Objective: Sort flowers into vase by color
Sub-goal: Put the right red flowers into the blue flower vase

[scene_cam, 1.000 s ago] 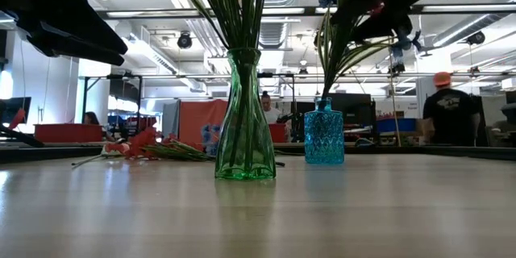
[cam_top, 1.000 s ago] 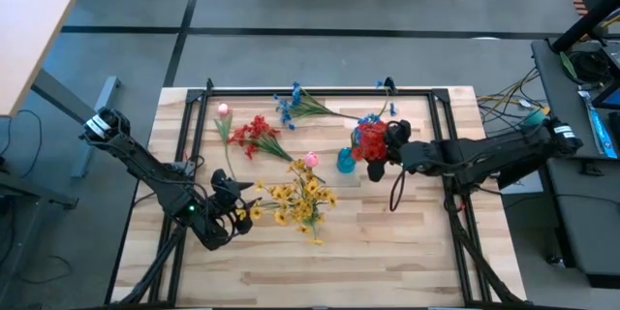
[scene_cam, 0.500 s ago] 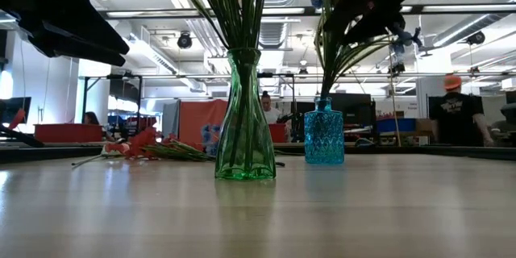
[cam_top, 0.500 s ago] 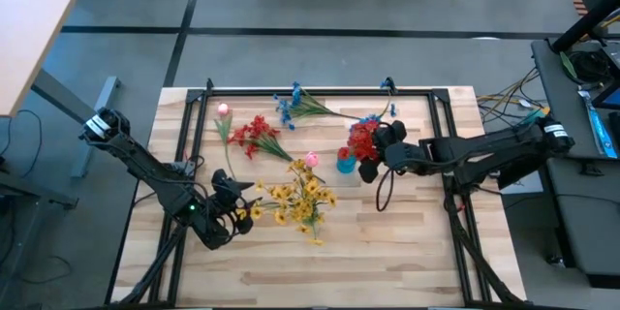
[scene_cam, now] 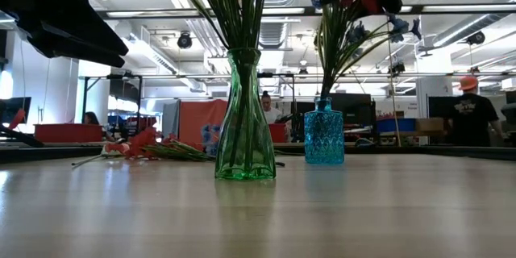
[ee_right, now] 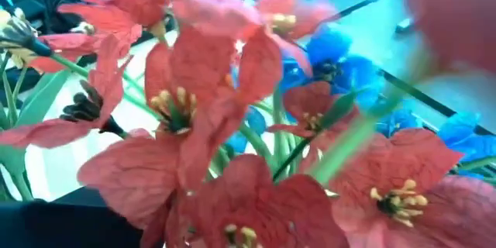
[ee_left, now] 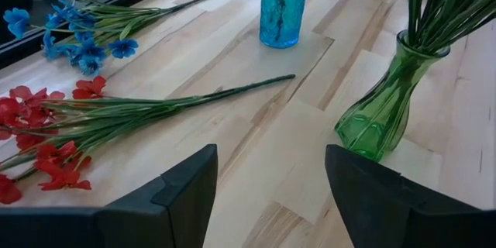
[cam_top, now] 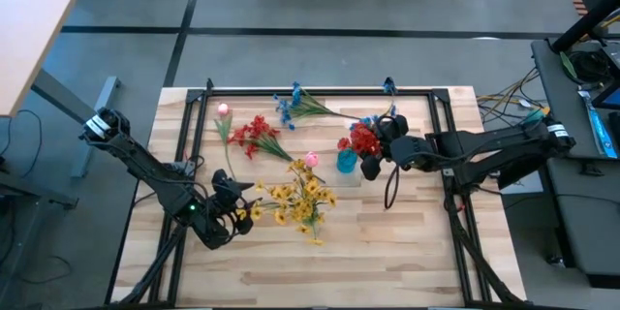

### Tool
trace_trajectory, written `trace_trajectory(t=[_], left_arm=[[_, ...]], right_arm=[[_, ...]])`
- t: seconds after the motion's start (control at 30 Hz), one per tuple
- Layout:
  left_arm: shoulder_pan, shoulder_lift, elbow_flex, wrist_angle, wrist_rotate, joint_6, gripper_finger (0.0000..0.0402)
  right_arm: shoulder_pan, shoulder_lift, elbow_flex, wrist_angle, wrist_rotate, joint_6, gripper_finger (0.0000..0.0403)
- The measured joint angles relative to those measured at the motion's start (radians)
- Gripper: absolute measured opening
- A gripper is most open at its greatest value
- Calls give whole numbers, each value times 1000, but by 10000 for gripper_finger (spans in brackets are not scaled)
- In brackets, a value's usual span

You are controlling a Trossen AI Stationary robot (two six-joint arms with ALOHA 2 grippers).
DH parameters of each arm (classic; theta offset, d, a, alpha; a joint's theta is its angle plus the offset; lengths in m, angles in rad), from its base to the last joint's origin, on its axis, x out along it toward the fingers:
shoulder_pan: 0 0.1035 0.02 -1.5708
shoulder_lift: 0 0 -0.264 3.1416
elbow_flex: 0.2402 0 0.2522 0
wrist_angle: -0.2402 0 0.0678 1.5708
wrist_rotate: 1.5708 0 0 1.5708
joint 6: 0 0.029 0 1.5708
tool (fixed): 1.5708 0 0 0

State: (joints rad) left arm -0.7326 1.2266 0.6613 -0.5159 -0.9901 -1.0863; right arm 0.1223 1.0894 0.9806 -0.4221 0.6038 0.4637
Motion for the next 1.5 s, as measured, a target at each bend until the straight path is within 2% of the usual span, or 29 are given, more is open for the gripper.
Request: trace_trajectory(t=[0.33, 0.67, 0.93, 1.23, 1.5], left_arm=[[0, 0, 0, -2, 0, 4, 224], [0, 0, 0, -2, -1, 4, 224], [0, 0, 0, -1, -1, 4, 224], [0, 0, 0, 0, -2, 4, 224], [0, 0, 0, 0, -2, 4, 224]], right_arm=[[-3, 24, -2, 14, -1, 10, 314], [-44, 26, -3, 18, -1, -3, 176], [-58, 26, -3, 21, -28, -10, 110], [-64, 90, -3, 39, -37, -25, 77], [-64, 126, -3, 39, -47, -26, 69]])
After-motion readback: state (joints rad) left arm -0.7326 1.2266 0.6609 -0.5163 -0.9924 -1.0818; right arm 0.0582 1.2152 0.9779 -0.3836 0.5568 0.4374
